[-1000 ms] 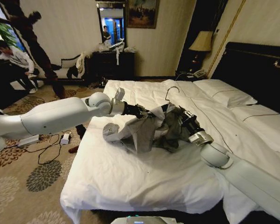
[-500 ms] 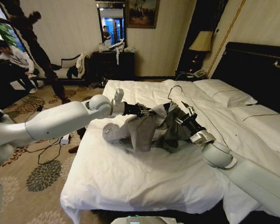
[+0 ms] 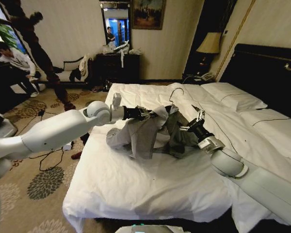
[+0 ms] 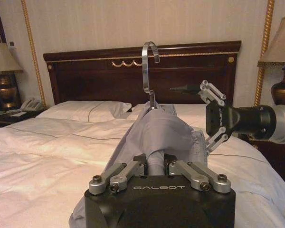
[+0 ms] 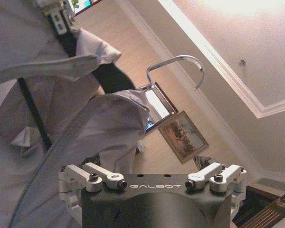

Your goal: Pick up the clothes from the bed and hang them on the clothes hanger.

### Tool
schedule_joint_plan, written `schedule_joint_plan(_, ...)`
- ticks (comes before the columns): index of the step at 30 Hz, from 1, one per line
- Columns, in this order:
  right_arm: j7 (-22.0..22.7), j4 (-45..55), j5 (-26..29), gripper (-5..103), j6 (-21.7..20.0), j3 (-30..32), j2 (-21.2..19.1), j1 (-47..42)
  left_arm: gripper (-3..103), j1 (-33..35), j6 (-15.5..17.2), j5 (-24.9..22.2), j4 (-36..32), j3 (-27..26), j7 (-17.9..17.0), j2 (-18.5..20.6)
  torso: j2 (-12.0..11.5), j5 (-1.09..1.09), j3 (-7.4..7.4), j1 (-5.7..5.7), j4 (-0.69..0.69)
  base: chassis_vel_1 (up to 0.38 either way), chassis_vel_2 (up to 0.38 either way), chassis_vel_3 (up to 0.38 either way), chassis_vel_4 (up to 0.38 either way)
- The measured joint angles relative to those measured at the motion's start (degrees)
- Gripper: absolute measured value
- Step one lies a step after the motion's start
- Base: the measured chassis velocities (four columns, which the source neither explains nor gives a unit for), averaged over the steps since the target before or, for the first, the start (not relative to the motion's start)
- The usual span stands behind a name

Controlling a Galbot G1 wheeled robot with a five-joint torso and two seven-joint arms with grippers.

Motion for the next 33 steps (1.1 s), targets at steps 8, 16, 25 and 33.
schedule_joint_plan(8,0.14,0.75,1.58,100,-0.17,-0.16,-0.12,0.10,17,3.31,-1.64,1.23,-0.30,-2.65,-1.60,-0.10,0.00,0.01,0.00,0.00,-0.02,0.000,0.000,0.000,0.000)
schedule_joint_plan(16,0.60,1.63,3.84,100,-0.01,0.27,0.00,-0.12,17,5.09,-2.09,-0.13,-0.59,-6.07,-2.82,0.79,0.01,0.01,0.00,0.00,-0.01,0.000,0.000,0.000,0.000)
schedule_joint_plan(25,1.08,2.46,5.12,100,0.64,5.40,-1.06,-4.52,17,9.30,-2.35,0.48,-2.58,-11.62,-3.93,2.77,0.01,0.00,0.00,0.00,0.02,0.000,0.000,0.000,0.000)
schedule_joint_plan(33,4.99,3.51,8.96,100,0.86,12.75,-0.20,-14.48,17,15.63,-2.69,1.99,-5.08,-18.53,-5.10,4.78,0.00,0.01,0.00,0.00,0.03,0.000,0.000,0.000,0.000)
